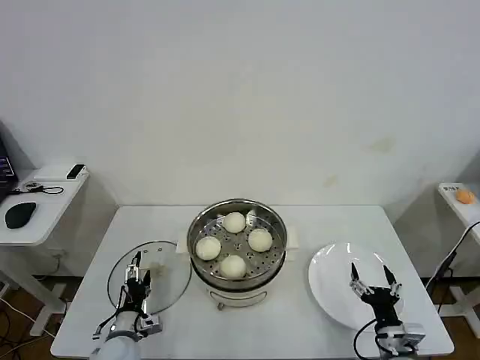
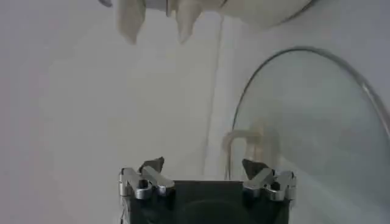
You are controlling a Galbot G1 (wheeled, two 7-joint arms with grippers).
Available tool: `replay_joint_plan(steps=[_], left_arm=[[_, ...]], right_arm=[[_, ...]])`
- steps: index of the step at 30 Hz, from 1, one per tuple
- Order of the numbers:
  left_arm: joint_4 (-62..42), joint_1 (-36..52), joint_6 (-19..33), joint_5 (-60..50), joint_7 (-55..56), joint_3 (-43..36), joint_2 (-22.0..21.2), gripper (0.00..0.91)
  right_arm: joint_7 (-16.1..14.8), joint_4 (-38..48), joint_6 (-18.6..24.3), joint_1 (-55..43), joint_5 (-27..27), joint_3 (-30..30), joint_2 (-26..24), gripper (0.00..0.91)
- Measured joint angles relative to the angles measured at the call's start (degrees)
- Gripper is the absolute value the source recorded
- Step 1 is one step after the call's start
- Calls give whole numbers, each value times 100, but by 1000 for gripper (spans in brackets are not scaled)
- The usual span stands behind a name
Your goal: Take steamed baozi put them in steamer then cover it.
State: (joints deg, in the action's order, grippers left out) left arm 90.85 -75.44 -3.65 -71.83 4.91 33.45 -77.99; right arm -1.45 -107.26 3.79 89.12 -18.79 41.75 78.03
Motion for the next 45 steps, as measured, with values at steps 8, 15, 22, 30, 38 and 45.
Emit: replay_joint_plan(steps=[8, 15, 22, 30, 38, 45], left_arm=[[-184, 221, 0, 48, -21, 24, 26, 907], [-351, 409, 1, 153, 10, 31, 26, 907], [-508, 551, 18, 277, 101, 18, 31, 292], [-698, 625, 57, 415, 167, -12, 24, 0], [-778, 604, 54, 492, 246, -32, -27, 0], [-685, 521, 50, 485, 215, -36, -32, 0]], right_arm=[[-9, 21, 23, 26, 64, 15, 72, 907], [-14, 65, 59, 47, 139, 10, 141, 907], [-60, 82, 88, 76, 216, -10, 168, 907], [-72, 115, 140, 82, 281, -28, 197, 907], [-91, 179, 201, 72, 327, -46, 195, 907], [-123, 171, 213, 52, 351, -53, 155, 907]])
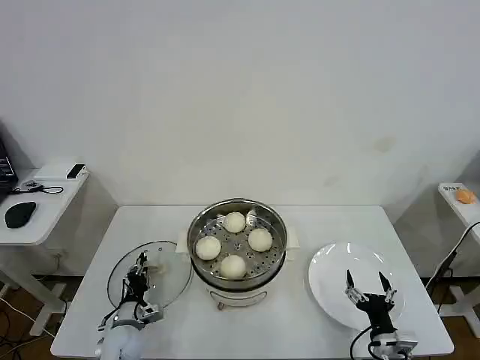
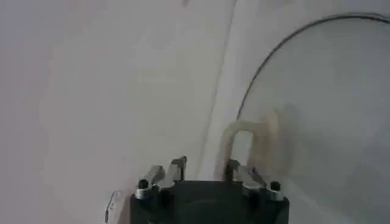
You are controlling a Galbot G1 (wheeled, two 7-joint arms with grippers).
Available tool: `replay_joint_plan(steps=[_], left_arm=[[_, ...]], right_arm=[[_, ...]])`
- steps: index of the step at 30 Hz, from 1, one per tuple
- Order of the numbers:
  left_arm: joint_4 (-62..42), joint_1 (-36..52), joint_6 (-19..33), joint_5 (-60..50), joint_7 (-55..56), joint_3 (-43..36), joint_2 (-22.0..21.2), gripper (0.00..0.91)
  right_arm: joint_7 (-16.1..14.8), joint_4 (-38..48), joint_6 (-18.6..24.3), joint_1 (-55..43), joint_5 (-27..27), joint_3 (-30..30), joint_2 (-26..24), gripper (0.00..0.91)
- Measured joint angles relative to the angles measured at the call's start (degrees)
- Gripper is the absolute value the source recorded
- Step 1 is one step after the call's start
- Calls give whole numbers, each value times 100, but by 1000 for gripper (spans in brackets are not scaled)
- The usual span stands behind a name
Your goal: Take steamed baozi put them in steamer then cover it.
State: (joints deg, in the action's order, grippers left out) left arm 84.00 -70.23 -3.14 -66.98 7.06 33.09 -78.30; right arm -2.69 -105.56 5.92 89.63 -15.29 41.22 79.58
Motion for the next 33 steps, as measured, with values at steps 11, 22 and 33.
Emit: replay_joint_plan(steps=[11, 22, 33], left_arm=[[520, -262, -190, -302, -257, 149, 55, 0], [1790, -659, -621, -924, -722, 380, 208, 0], [3271, -818, -1053, -1318, -1427, 556, 326, 0]], right_arm=[[-4, -126, 12, -89, -35, -85, -43, 907], [54, -180, -50, -266, -115, -179, -112, 907], [122, -337, -204, -326, -186, -137, -153, 907]])
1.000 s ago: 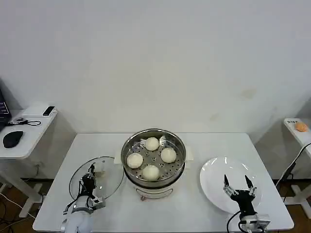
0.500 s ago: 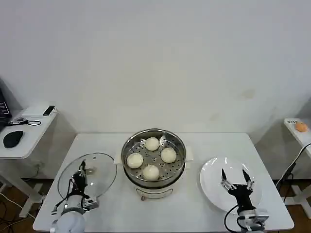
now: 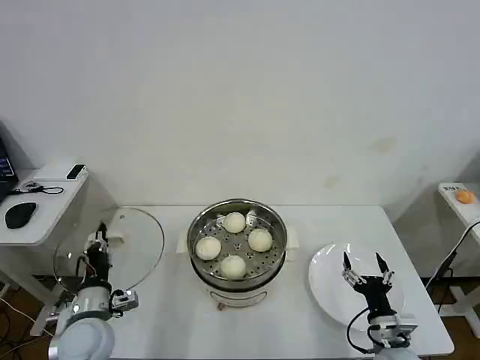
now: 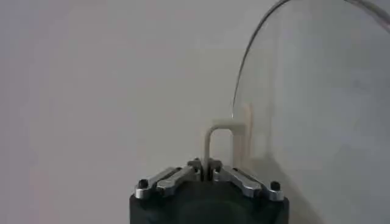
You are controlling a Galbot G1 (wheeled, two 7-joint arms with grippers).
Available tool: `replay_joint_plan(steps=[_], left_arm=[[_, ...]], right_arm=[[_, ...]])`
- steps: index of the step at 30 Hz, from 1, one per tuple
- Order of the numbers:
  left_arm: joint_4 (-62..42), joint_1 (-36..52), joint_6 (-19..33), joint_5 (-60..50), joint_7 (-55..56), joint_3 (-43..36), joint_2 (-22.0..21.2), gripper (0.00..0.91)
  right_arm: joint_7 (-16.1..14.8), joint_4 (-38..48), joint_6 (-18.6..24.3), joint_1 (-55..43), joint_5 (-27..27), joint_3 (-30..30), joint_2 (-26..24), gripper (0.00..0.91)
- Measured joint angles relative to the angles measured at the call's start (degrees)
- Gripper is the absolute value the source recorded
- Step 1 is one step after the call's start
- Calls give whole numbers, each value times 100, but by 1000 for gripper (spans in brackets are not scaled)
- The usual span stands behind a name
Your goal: Take steamed baozi put them in steamer then cover it.
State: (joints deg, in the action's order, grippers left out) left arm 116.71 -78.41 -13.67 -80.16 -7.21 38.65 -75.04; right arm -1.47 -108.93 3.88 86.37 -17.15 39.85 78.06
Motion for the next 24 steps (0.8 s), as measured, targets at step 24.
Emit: replay_joint_plan(steps=[24], left_arm=[[121, 1134, -1137, -66, -360, -2320, 121, 0]], right_arm=[[478, -547, -924, 22, 952, -167, 330, 907]])
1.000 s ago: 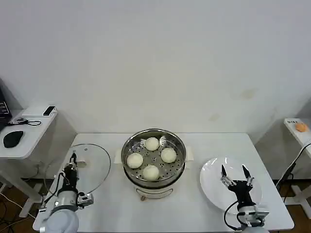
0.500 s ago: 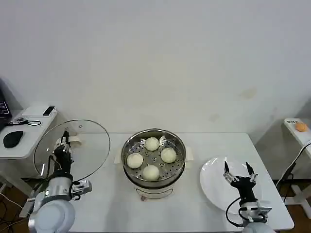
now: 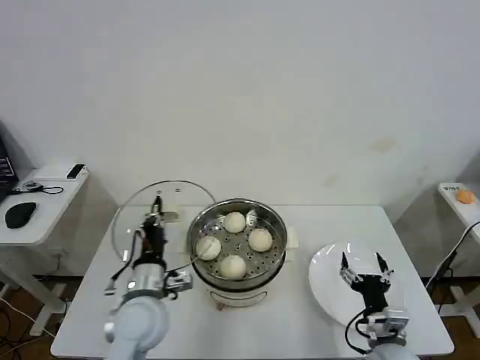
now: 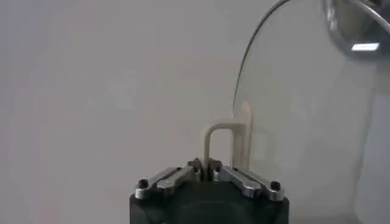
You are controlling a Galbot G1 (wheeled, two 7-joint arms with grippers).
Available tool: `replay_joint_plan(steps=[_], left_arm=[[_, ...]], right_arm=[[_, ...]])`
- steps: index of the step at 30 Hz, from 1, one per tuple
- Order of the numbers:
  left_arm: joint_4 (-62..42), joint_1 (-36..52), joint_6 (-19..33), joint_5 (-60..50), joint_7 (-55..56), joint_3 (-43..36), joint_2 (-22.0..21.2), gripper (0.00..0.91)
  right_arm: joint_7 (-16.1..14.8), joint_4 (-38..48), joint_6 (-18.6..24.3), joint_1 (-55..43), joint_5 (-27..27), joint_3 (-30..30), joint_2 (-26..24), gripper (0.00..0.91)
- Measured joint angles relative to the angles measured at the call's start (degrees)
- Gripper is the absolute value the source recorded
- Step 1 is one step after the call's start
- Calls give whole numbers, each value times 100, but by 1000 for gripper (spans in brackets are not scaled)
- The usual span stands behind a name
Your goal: Take steamed baozi put them in steamer then cover it.
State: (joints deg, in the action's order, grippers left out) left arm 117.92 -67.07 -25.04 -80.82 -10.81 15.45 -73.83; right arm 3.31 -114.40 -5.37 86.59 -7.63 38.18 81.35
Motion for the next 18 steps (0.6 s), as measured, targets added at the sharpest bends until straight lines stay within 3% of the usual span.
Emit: replay_joint_plan(steps=[18], left_arm=[[-1087, 1066, -383, -407, -371, -1442, -496, 0]], right_arm=[[85, 106, -320, -328, 495, -358, 387, 907]])
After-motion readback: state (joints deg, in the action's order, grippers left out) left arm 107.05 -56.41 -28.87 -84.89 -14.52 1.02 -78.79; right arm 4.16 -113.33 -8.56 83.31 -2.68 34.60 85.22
